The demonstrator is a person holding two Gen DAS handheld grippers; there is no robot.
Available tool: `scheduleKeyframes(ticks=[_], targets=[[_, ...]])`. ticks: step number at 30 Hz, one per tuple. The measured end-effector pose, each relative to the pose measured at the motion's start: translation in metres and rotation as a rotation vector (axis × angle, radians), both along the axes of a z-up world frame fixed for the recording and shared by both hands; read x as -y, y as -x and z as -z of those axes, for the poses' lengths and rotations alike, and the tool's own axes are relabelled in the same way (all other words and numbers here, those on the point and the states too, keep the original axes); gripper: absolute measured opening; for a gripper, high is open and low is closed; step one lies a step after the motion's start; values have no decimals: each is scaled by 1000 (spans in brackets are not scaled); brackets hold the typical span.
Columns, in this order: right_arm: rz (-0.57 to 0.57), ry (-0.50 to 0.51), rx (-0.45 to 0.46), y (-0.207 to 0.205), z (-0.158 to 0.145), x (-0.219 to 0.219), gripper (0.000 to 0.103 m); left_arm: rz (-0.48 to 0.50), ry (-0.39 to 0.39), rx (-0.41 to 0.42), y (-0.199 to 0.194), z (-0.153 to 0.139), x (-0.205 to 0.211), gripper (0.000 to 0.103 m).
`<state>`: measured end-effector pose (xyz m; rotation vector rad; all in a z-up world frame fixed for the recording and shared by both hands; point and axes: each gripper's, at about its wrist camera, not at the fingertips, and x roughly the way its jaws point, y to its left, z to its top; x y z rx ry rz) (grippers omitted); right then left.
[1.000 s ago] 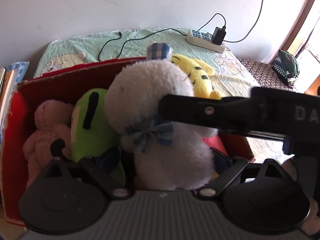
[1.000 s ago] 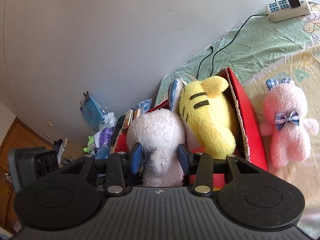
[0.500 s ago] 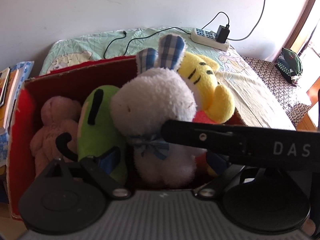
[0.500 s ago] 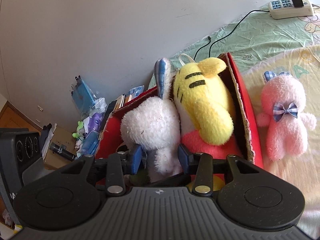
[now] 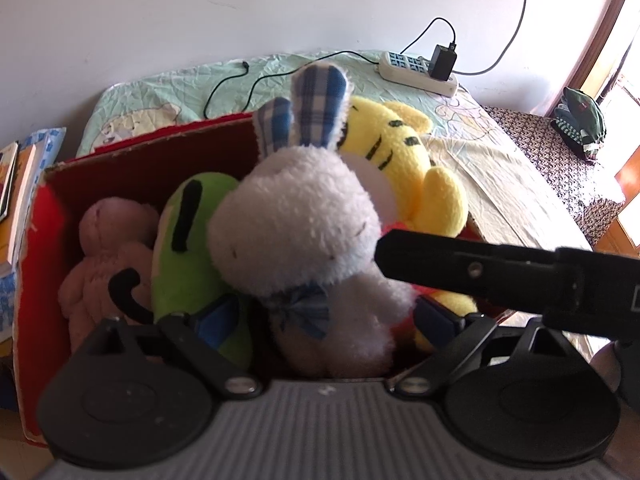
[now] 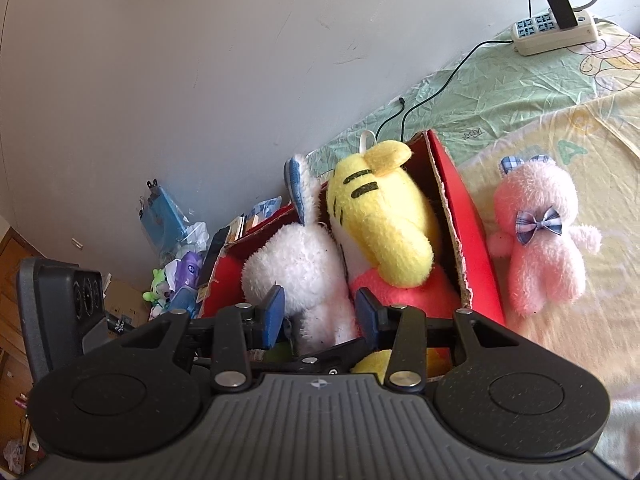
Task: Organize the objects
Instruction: 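Open the right gripper and release the white bunny in the box, then move the right gripper to the pink bunny plush with blue bow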
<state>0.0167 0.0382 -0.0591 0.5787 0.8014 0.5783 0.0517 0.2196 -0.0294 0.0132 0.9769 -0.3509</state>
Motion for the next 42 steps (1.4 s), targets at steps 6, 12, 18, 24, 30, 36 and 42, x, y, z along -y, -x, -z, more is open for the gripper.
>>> scheduleKeyframes(ticks=[6,12,18,24,30,36,42], targets=[[-15,-22,9,-1,-1,7,44,-15,-19,38,7,-9,0,95],[-76,-51,-1,-9,2,15,44,-73,-59,33,9,-11,7,95],[-167,-99,-28,-27,2,29,44,-184,-81,45,14,-24,15,95],[-266,-123,-42,-40,0,42,44,-308,-101,42,20,-32,26,95],[-393,-158,-47,-47,0,48,43,-433,-129,52,34,-39,35,95],[-513,-203,-67,-48,-1,52,43,-549,-153,44,53,-43,40,100],[-603,-238,-88,-42,1,60,43,-605,-175,23,67,-42,50,100]])
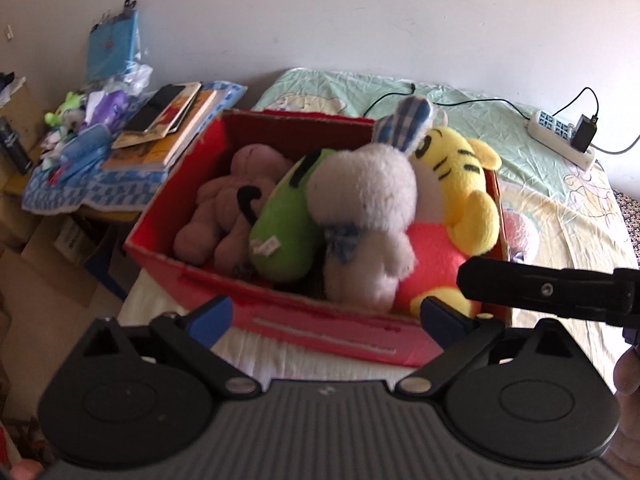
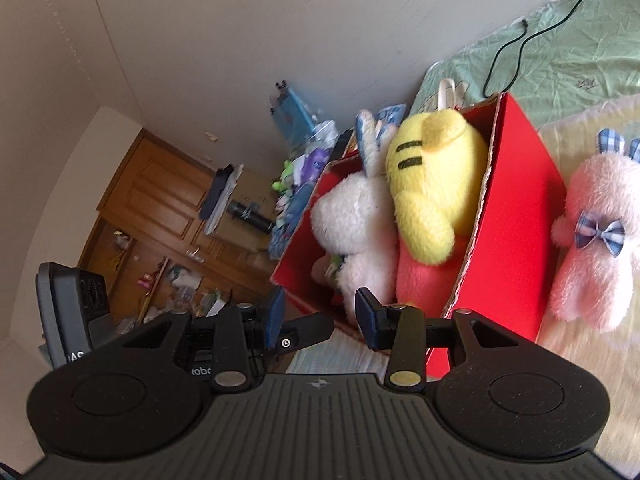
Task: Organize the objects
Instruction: 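Move the right gripper to the pink bunny plush with blue bow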
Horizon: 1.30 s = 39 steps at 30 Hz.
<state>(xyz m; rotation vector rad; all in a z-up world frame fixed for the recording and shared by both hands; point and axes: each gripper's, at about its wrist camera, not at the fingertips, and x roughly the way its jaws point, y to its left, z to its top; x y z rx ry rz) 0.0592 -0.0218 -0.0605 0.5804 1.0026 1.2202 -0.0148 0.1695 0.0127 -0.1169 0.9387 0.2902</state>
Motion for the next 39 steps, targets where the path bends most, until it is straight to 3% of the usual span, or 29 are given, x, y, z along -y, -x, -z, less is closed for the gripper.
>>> scheduleKeyframes(ticks=[8,13,21,26,33,39], targets=[[-52,29,-8,14,11,15,43,38,30,-52,15,19,21,100],[-19,85,-33,19,27,35,43,155,74,-91,18,42,44,100],[178,194,-73,11,48,80,43,358,153,-137,5,86,82,99],[314,204,-146,-6,73,103,43,454,180,-139,1,104,110,98],[354,231,-166,-28,96,98,43,508,195,-122,-14,112,127,97],[360,232,-165,-41,107,89,43,497,209,-122,-14,115,120,97]])
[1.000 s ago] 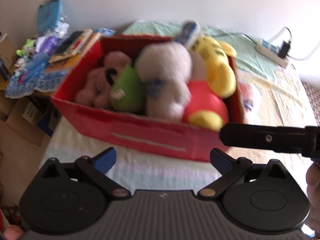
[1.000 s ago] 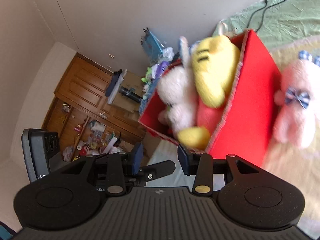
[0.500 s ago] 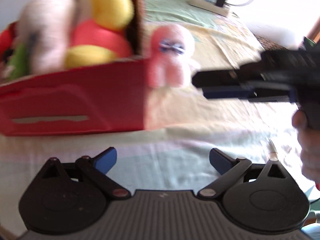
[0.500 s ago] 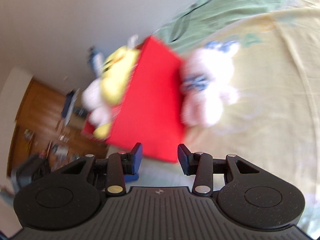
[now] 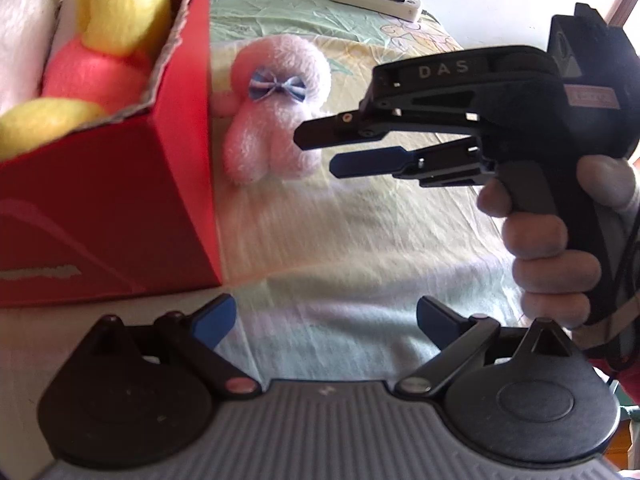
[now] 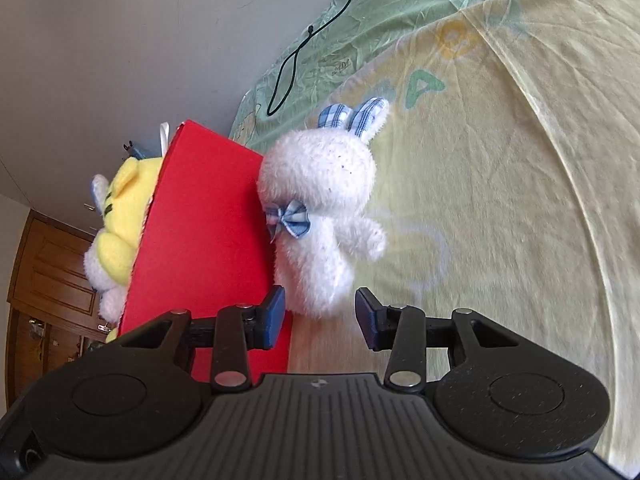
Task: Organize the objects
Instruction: 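Move the right gripper to the pink bunny plush with blue bow, then close the right gripper on the pink bunny plush's body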
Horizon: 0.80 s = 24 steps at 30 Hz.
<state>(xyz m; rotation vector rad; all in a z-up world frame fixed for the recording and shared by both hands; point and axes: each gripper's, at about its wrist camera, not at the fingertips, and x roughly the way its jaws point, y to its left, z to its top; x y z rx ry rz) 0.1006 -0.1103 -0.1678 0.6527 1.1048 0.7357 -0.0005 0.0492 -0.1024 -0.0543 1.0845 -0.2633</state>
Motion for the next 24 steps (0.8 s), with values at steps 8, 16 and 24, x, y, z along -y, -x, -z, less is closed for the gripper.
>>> scheduleKeyframes(ticks=[8,16,24], targets=[[-5,-28,-4,-5,8,-8,31,-14,4,-6,5,-2,-6,97],[-13,-15,18,14,-2,19,28,42,12,20,11,-12,10,97],[-19,14,-29,47,0,54,28,104,22,38,15,-25,24,97]])
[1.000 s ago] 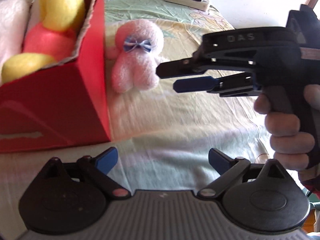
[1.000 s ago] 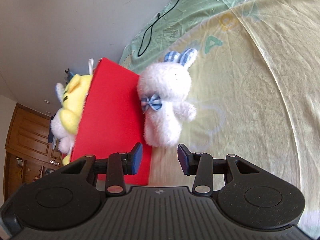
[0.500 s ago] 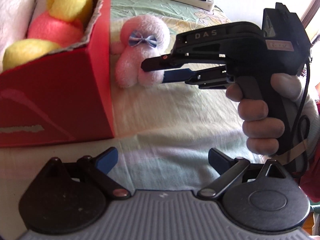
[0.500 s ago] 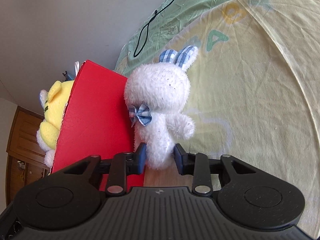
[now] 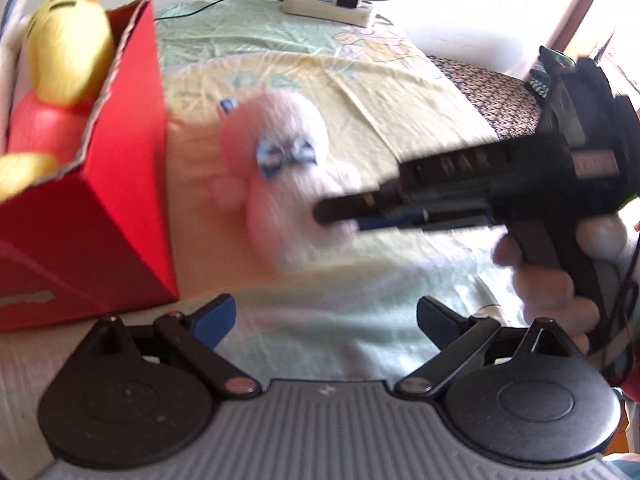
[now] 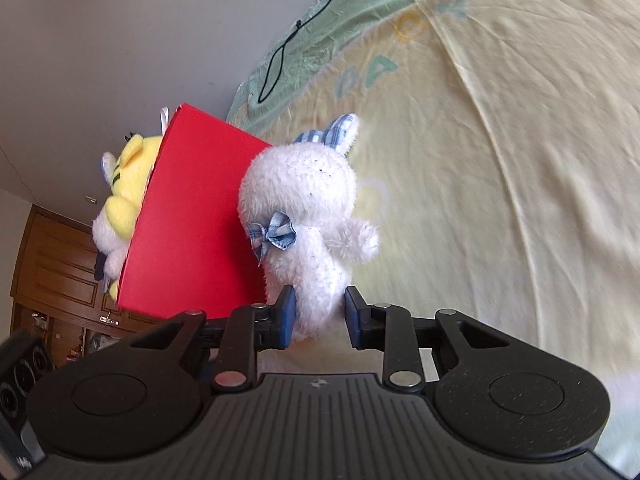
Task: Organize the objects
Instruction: 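Close the right gripper on the pink bunny plush's body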
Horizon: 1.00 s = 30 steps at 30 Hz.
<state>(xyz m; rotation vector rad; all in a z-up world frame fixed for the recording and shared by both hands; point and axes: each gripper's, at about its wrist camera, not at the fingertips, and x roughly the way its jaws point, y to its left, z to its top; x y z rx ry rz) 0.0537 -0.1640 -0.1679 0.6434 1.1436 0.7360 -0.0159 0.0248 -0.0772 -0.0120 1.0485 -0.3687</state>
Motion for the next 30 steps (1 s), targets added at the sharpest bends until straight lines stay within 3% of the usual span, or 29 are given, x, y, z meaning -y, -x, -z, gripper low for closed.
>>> scheduleKeyframes(ticks=[7,14,19,23,30], targets=[[9,-7,-8,12,-7,19,32,30,9,35,-5,-9,13,97],[101,-77,2,-7,-10,36,32,4,-10,47,-30,-6,26,97],[88,-90,-11,-26,2,26,33,-50,14,1,-51,6,21,94],[56,-157,-45,-36,12,19,42,-81,33,-25,-63,13,17,86],[8,-242,-117,-45,23,3,45,-111,36,-53,-74,21,13,86]])
